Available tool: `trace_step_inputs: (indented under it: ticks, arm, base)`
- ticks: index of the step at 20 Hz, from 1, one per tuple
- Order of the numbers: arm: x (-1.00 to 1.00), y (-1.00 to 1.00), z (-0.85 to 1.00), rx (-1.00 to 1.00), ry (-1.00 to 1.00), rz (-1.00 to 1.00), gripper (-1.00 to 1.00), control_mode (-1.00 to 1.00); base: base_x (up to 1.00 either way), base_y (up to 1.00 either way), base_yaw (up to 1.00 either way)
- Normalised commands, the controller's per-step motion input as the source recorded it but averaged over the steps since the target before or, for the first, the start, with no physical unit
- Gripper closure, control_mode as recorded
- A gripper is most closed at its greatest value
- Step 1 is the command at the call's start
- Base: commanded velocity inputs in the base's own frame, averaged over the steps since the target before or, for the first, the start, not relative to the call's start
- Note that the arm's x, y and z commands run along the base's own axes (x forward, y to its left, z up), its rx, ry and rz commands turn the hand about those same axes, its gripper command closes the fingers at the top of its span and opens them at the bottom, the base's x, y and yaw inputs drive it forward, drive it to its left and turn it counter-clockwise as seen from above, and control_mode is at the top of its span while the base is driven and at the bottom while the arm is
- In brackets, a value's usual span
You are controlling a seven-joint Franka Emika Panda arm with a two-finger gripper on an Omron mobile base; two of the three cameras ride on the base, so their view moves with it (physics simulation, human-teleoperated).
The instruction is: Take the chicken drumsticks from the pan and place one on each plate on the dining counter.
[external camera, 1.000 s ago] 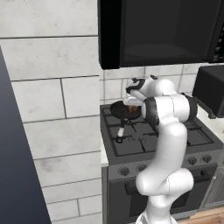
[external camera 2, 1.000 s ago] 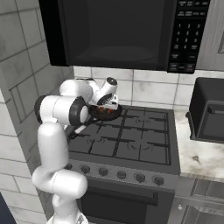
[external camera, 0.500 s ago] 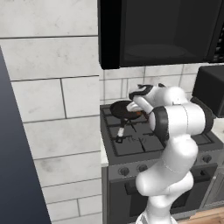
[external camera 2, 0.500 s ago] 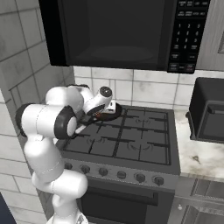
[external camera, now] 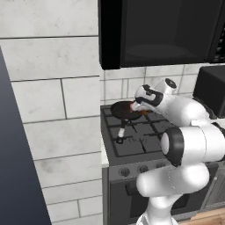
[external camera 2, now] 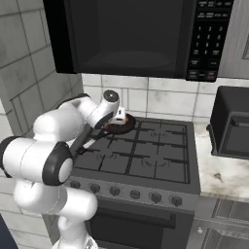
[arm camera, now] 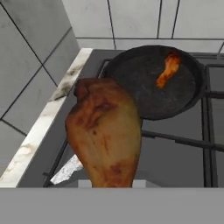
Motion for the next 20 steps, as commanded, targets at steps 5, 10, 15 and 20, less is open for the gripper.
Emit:
trace_step_inputs:
  ticks: [5, 10, 15, 20]
  arm:
    - [-0.73, -0.04, 0.16, -0.14, -0.04, -0.13, 1.0, -1.0]
    - [-0.75, 0.0, 0.0, -0.24, -0.18, -0.16, 1.0, -1.0]
    - [-0.68, -0.01, 0.03, -0.2, -0.15, -0.15, 1.0, -1.0]
    - [-0.31, -0.04, 0.24, 0.0, 0.17, -0.19, 1.0, -1.0]
  base:
    - [0.0, 0.0, 0.0]
    - [0.0, 0.0, 0.0]
    - [0.0, 0.0, 0.0]
    - [0.0, 0.0, 0.0]
